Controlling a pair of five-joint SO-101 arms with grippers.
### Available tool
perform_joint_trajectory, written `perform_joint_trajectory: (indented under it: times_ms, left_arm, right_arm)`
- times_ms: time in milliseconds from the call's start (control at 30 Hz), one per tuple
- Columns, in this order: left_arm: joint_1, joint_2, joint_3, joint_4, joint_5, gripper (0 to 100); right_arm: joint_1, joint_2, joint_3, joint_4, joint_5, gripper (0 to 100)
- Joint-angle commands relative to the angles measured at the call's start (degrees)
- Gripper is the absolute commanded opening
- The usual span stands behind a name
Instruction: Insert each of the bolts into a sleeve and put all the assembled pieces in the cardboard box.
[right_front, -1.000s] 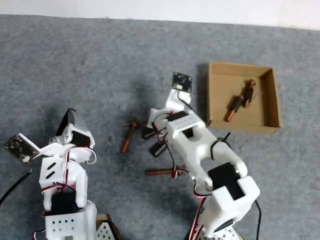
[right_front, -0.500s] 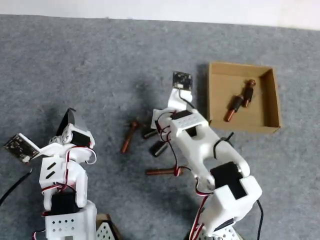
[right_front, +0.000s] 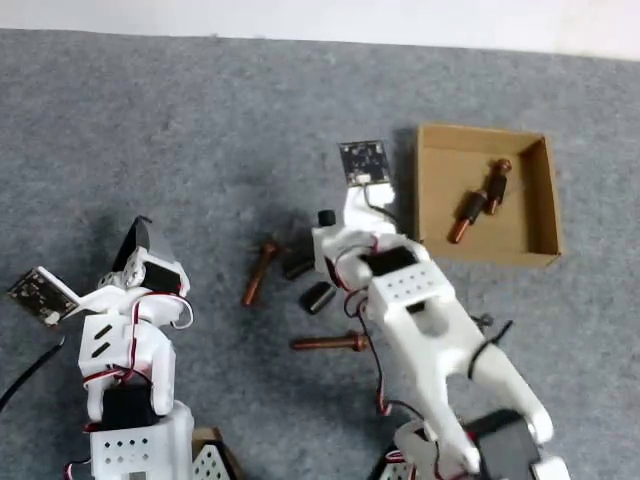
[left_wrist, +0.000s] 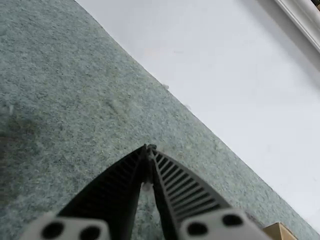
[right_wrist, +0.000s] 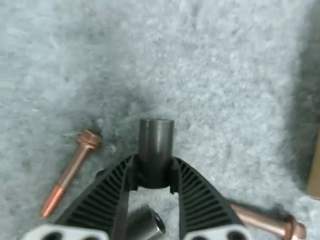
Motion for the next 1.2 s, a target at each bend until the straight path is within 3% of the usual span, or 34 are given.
perform_joint_trajectory:
  times_ms: [0,300,500,700,833,1067,1167]
  left_arm:
    - [-0.13,-0.66,1.1,0.0,-0.44,2]
    - [-0.13,-0.66,1.1,-0.09,-0.44,2]
    - [-0.13,-0.66,1.1,-0.18,-0.44,2]
    - [-0.13,-0.66,1.1,-0.18,-0.44,2]
    - [-0.13,-0.75,1.1,-0.18,-0.44,2]
    - [-0.13,-0.75,1.1,-0.18,-0.44,2]
    - [-0.13,-0.75,1.1,-0.18,-0.44,2]
  right_arm:
    - [0.84,-8.75,1.27,0.04,0.62,0.5]
    - [-0.22,-17.89,13.76,0.57,0.62,0.5]
    - [0.22,-22.99,15.87,9.8,1.41,0.5]
    - [9.01,-24.84,20.18,14.29,7.91,0.5]
    - [10.68,-24.84,24.66,14.11,11.43,1.1]
    - [10.77,-24.84,25.45,14.2,11.52,19.8]
    - [10.77,-24.84,25.45,14.2,11.52,20.1]
